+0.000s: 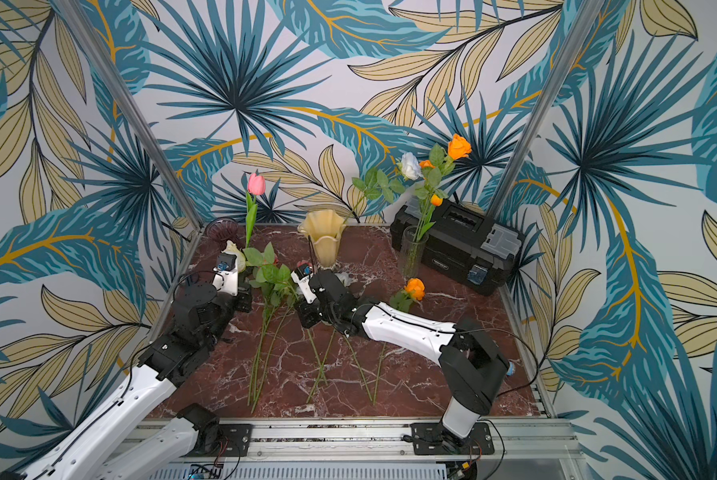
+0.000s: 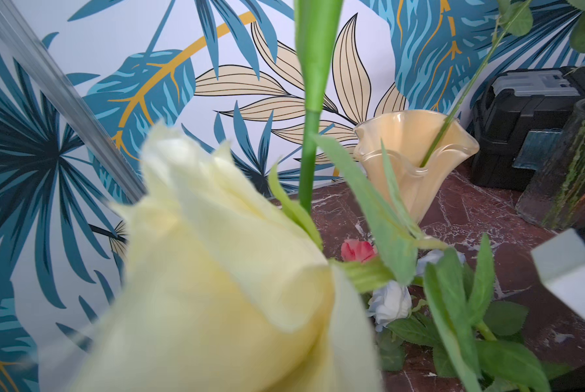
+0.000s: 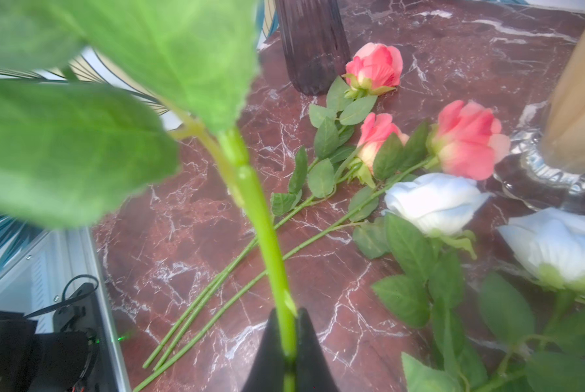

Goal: Arrange the flowers in different vases according to their variety
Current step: Place the flower at the center of the board.

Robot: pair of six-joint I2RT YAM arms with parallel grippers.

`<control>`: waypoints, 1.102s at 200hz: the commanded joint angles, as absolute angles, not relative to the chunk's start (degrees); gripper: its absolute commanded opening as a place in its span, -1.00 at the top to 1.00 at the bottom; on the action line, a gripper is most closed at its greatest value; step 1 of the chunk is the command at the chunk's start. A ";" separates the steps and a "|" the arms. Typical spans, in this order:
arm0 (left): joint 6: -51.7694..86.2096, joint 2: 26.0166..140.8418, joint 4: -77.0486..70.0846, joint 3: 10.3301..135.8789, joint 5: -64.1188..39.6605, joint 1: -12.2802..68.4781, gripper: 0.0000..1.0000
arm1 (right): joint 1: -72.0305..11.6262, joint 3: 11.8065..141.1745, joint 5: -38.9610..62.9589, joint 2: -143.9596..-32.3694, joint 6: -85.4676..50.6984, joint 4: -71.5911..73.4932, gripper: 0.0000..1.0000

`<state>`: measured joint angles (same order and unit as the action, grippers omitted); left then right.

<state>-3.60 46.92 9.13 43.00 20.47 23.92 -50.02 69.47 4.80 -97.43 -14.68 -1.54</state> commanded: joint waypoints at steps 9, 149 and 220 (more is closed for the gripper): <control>-4.79 44.72 8.02 43.40 23.06 19.97 1.00 | -46.99 69.29 -0.44 -100.89 -15.54 -5.22 1.00; -6.84 49.82 3.84 44.12 19.56 18.33 1.00 | -43.05 70.98 0.20 -101.92 -12.45 -8.35 0.19; -5.22 54.14 -0.88 50.62 10.98 9.80 1.00 | -44.54 65.31 -3.32 -93.08 -14.06 -4.46 -0.38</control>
<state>-6.42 54.46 4.01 45.63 15.51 12.91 -43.79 68.31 -1.26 -99.15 -13.45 -5.85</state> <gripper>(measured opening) 0.065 0.685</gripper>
